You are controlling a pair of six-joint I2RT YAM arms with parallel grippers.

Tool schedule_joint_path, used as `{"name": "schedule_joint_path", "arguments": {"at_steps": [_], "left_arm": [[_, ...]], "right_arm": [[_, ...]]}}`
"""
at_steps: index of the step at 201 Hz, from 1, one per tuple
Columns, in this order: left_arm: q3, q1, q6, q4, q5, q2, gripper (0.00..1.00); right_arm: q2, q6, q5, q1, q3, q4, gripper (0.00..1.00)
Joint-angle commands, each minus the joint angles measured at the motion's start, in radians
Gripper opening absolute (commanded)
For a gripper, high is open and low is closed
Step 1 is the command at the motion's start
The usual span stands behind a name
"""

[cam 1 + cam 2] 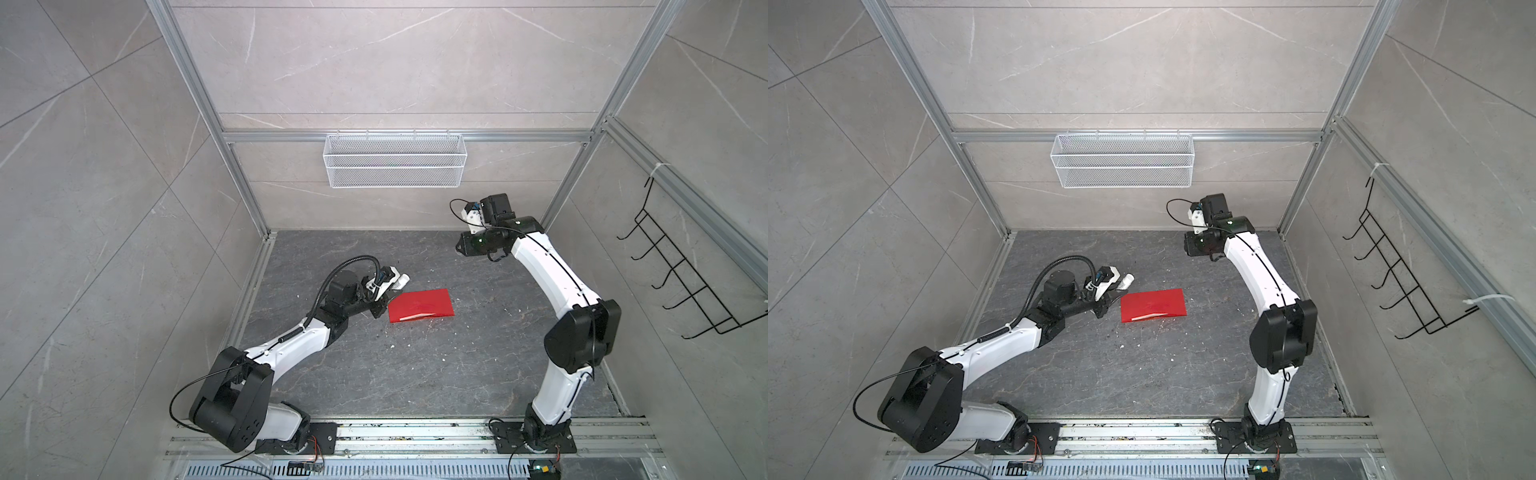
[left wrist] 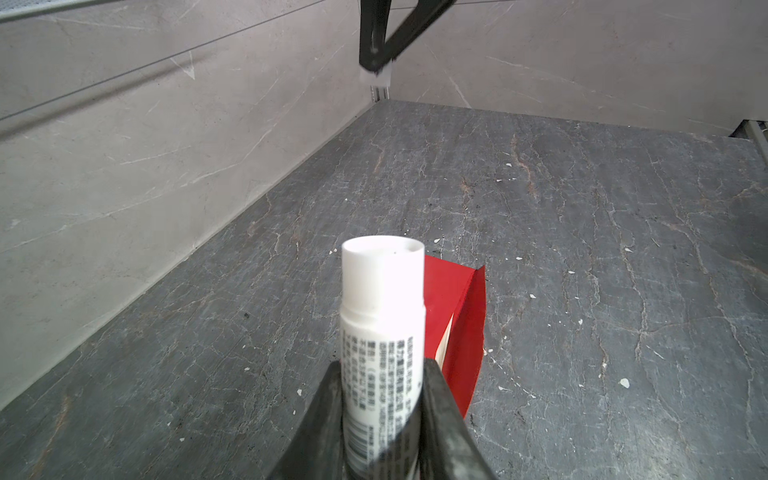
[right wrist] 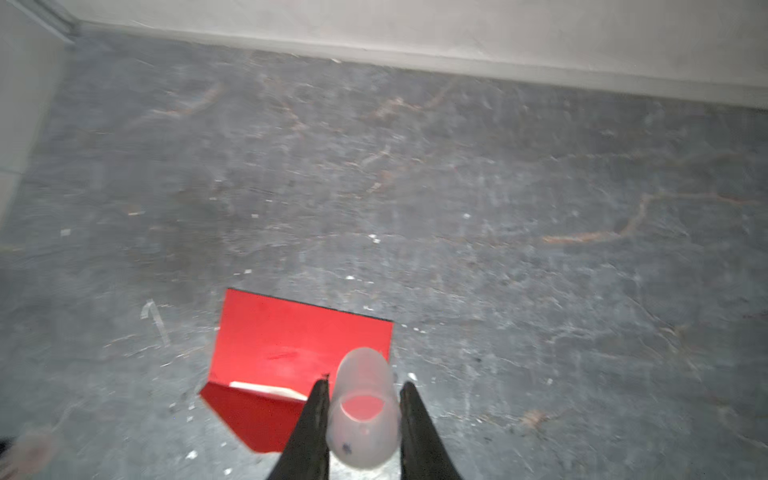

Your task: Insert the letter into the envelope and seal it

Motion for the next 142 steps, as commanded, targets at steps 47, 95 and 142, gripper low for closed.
{"name": "schedule_joint_path", "arguments": {"at_steps": [47,95,142], "left_arm": [[-0.025,-0.008,-0.014,0.043,0.003,-0.065,0.00],[-0.035,-0.009,-0.012,0.045,-0.003,-0.074,0.00],[-0.040,-0.009,-0.012,0.044,-0.005,-0.076,0.00]], "right_arm": [[0.236,0.019,0.173,-0.032,0.090,-0.035,0.00],[0.322,0.019,0.190,-0.038,0.119,-0.047,0.00],[0.368,0.022,0.190,-0.042,0.128,-0.054,0.00]]}}
